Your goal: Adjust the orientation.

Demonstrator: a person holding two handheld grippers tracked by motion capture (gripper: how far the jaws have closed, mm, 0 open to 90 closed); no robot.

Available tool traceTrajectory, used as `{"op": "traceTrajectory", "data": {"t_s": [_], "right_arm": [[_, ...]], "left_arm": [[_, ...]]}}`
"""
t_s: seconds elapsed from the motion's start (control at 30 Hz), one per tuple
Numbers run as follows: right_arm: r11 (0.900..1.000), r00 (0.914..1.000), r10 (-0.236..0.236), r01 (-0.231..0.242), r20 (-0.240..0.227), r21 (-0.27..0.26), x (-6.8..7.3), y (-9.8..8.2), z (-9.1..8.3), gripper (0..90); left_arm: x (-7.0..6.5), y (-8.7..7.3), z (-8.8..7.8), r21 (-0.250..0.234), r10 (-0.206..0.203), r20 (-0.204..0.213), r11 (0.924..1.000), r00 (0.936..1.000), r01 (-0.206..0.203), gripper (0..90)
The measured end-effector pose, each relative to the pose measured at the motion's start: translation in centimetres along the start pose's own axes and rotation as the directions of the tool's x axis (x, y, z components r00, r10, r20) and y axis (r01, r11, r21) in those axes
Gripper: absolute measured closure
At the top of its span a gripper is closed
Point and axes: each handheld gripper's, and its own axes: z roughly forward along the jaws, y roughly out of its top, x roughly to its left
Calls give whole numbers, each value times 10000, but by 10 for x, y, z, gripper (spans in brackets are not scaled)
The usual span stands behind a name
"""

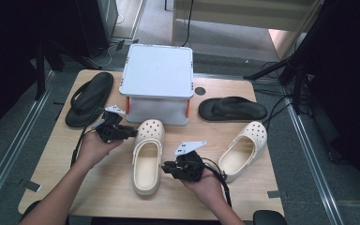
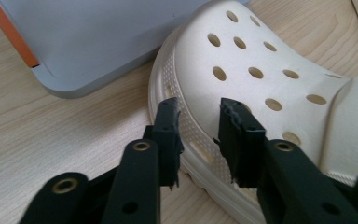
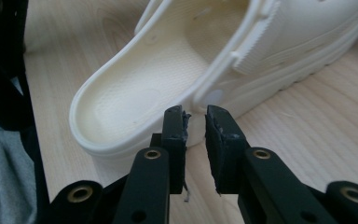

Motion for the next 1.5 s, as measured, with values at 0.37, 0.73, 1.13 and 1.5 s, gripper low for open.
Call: {"op": "traceTrajectory", "data": {"t_s": [0.37, 0.73, 1.13, 1.5], "right_arm": [[9971, 9956, 576, -537, 742, -534, -19, -3, -26, 677], [9864, 9765, 1244, -1025, 1760, -1285, -39, -12, -63, 642], [9717, 9411, 2055, -1636, 2686, -1701, -60, -29, -96, 627], [9583, 9036, 2694, -2173, 3332, -1854, -69, -43, -122, 607]], "left_arm": [[-5, -3, -18, 133, 133, 42, 9998, 9999, -133, 456], [-11, -5, -27, 158, 397, 243, 9991, 9989, -401, 396], [-15, -7, -35, 60, 454, 474, 9989, 9978, -457, 387], [-17, 2, -35, 119, 555, 601, 9983, 9966, -563, 391]]}}
